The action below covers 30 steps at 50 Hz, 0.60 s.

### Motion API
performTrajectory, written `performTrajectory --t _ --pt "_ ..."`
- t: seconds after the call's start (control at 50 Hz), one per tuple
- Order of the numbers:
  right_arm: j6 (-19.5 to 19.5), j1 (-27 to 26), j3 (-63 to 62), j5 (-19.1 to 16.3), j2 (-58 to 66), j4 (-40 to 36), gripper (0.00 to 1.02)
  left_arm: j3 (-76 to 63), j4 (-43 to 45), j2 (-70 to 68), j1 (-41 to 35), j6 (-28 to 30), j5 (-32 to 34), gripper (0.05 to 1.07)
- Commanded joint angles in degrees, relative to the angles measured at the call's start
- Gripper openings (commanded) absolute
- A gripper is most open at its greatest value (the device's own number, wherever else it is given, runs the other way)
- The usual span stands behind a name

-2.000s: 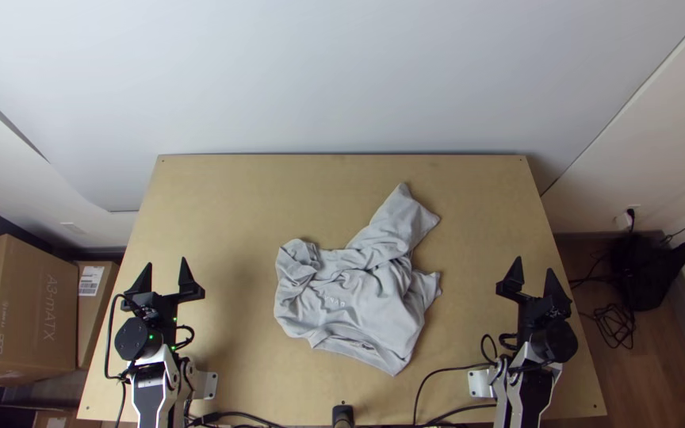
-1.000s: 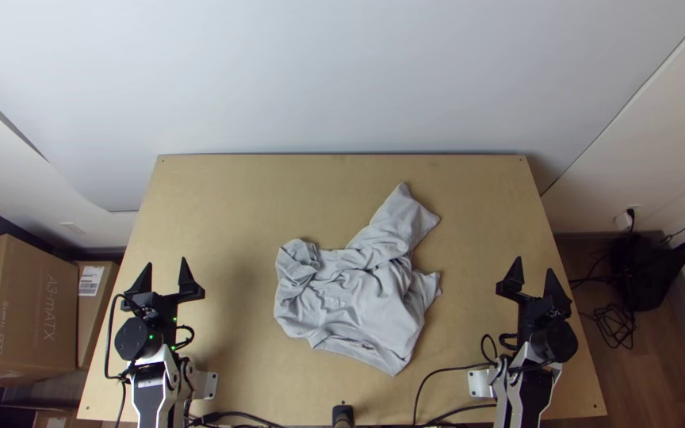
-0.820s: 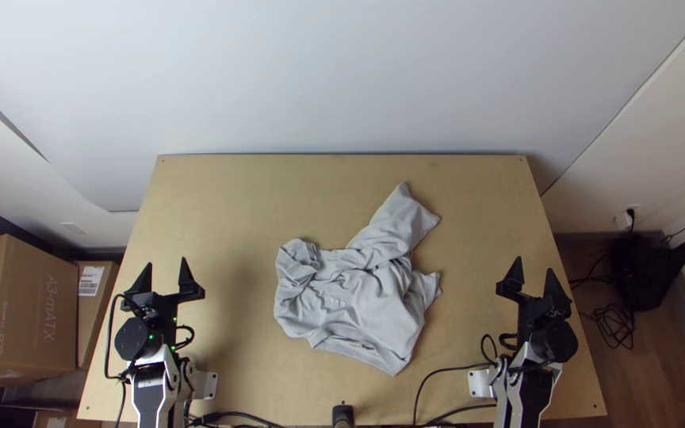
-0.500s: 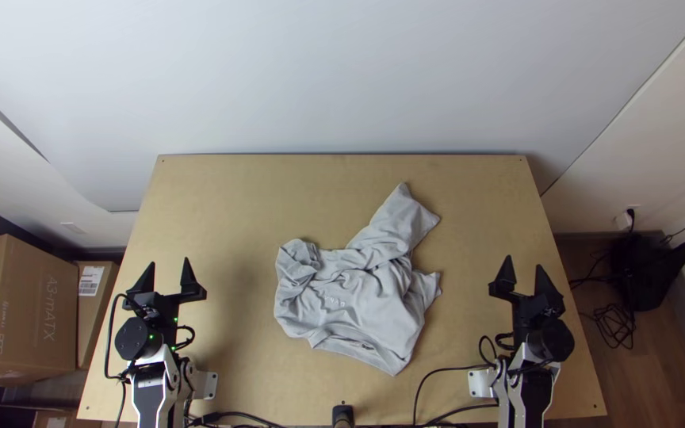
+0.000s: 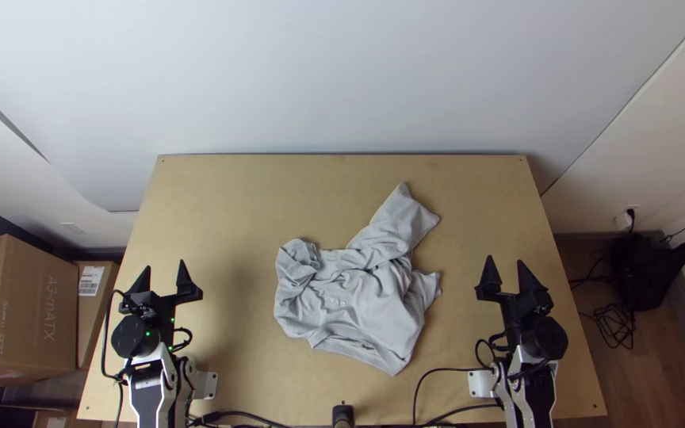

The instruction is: Fold the t-shirt

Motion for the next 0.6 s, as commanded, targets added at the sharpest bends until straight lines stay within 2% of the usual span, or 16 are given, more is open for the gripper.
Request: performTrajectory --t 0.0,0.14,0.28,0.4,0.54,0.58 --pt "0.7 1.6 6.7 -0.3 6.2 0.3 0.99 5.7 -0.6 4.1 -0.3 0.9 0.1 1.02" --pt "1.0 1.6 19.0 -0.9 22.2 -3.0 0.99 18.9 -6.6 15.3 -1.7 0.1 0.3 1.02" --pt "1.1 2.3 31.6 -2.3 33.3 -8.3 0.99 36.8 -18.9 29.7 -4.7 -0.7 0.4 1.02" --pt "2.5 6.7 43.6 -2.5 42.0 -15.4 0.99 51.1 -30.4 40.6 -6.9 -1.0 0.4 1.02" --pt "5.4 11.8 56.0 -2.5 49.8 -22.7 0.99 63.3 -38.4 47.7 -8.9 -2.2 0.4 1.02" --pt "7.2 13.4 58.6 -2.5 51.7 -24.8 0.99 65.8 -40.7 49.4 -9.5 -2.3 0.4 1.02"
